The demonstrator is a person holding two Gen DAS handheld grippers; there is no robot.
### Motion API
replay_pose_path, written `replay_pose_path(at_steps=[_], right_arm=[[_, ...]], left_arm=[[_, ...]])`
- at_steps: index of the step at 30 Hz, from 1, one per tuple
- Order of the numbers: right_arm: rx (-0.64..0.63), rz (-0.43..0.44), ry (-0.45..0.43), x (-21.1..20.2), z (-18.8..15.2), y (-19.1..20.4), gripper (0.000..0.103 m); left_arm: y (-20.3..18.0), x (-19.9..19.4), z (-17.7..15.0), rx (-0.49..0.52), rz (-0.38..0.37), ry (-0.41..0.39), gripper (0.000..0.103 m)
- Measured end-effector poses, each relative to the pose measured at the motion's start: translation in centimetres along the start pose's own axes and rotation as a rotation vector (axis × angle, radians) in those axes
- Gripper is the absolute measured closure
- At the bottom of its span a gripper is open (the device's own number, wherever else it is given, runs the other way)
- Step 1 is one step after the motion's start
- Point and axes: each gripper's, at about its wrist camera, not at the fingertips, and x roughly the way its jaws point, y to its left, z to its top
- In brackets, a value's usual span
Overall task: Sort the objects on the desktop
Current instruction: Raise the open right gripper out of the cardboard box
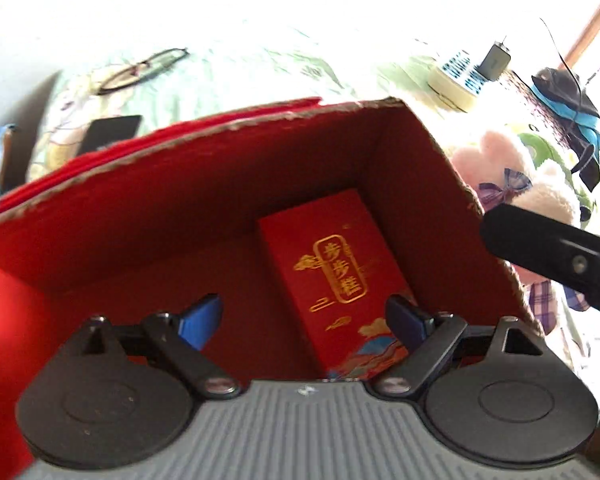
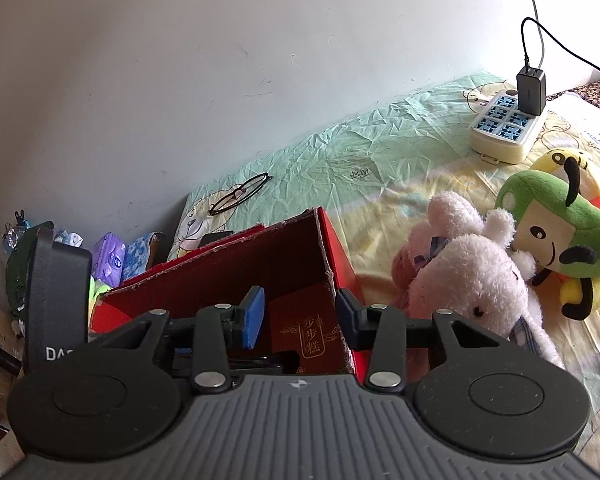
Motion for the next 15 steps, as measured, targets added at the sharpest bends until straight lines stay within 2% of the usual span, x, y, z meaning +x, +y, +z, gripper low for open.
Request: replay_pose_path(at_steps=[1,2,4,8,15], right_arm=[[-0.003,0.003,0.001,-0.1,-0.1,0.1,0.059],[-0.007,0.006,0.002,-0.2,-0.2,0.2,0.059],[-0.018,0.011,0.002,-0.4,-0.5,0.5,0.059],[-0.047,0.026,0.006,-0.9,-1.1,1.1,0.059],[-0.123,0.054,0.005,-2.0,-2.5,2.2,0.059]], left_arm=[[1.5,0.0,1.9,-0.008,0.018,-0.008,0.015],[2.0,-0.7,2.2,-0.013,0.041,-0.018,0.015],[2.8,-2.4,0.8,-0.013,0.081,-0.038,0.015],[4.7,-3.4,0.0,-0.032,0.123,-0.065,0.015],[3.7,-6.0,-1.6,-0.068,0.232,-0.123,0.015]])
